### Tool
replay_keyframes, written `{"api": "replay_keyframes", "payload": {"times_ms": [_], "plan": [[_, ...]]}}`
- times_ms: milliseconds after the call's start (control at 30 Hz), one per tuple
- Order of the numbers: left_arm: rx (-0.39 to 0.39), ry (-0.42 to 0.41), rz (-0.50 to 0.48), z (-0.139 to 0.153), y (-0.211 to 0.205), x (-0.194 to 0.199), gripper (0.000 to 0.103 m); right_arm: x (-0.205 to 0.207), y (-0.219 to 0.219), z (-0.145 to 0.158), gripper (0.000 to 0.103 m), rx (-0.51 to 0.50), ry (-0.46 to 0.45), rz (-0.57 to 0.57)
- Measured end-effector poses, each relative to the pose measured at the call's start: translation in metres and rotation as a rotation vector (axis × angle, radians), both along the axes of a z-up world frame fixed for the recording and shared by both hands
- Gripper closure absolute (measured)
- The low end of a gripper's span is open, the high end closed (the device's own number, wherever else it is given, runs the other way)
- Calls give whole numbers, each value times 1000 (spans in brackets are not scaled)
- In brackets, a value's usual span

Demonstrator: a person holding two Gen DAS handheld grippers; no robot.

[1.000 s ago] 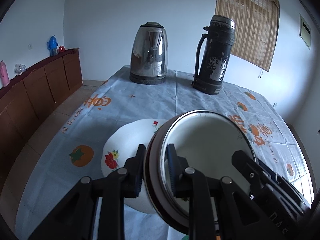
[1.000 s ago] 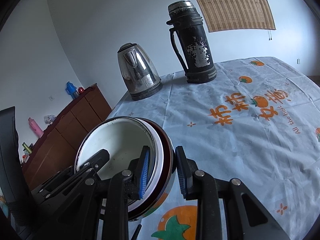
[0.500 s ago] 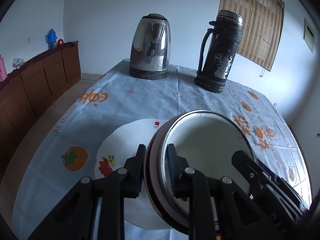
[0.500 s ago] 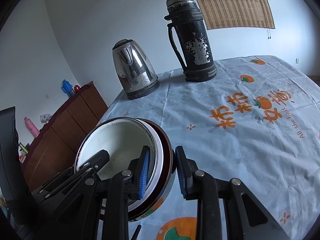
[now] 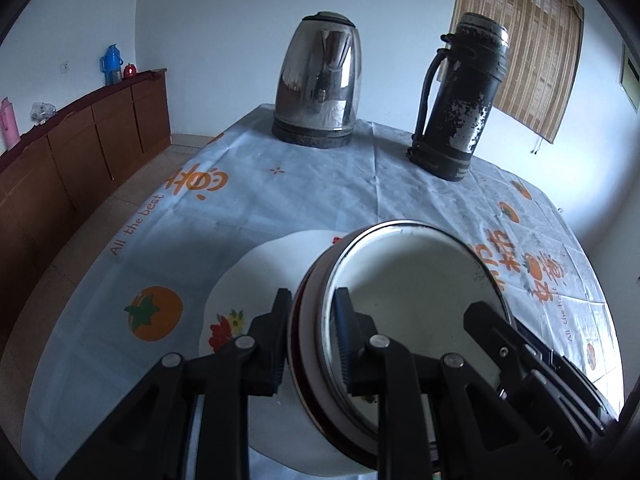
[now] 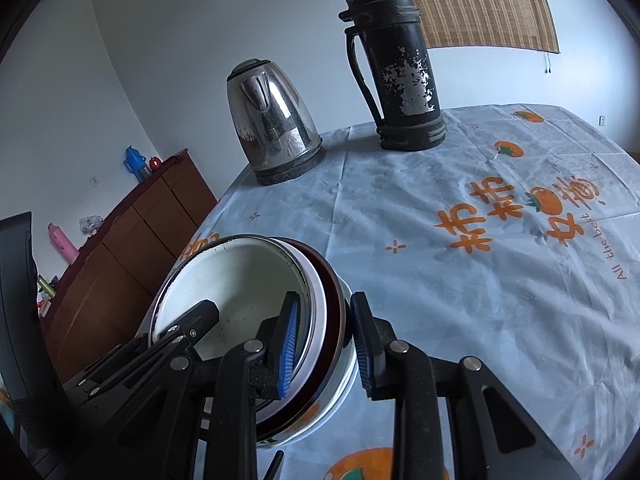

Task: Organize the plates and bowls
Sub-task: 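Lower the nested bowl stack onto the red-flower plates with both tools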

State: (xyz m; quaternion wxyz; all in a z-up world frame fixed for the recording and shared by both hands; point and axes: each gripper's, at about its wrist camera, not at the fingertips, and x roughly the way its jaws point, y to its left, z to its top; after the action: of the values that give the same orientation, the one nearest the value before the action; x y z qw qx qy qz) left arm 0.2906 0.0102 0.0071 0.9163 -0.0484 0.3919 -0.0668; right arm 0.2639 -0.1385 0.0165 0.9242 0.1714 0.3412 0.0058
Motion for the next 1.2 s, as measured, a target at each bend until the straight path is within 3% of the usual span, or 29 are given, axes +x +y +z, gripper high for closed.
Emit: {"api": "replay_keyframes", "payload": {"times_ms": [500, 1000, 1200], "plan": [[-7, 42, 29, -10, 11, 10, 83, 13, 7, -10, 74, 1, 25, 30], [-3, 30, 33, -10, 13, 13, 83, 19, 15, -11, 75, -36, 27, 55], [6, 18, 42, -12, 14, 13, 77, 19, 15, -13, 75, -42, 4, 68]]}}
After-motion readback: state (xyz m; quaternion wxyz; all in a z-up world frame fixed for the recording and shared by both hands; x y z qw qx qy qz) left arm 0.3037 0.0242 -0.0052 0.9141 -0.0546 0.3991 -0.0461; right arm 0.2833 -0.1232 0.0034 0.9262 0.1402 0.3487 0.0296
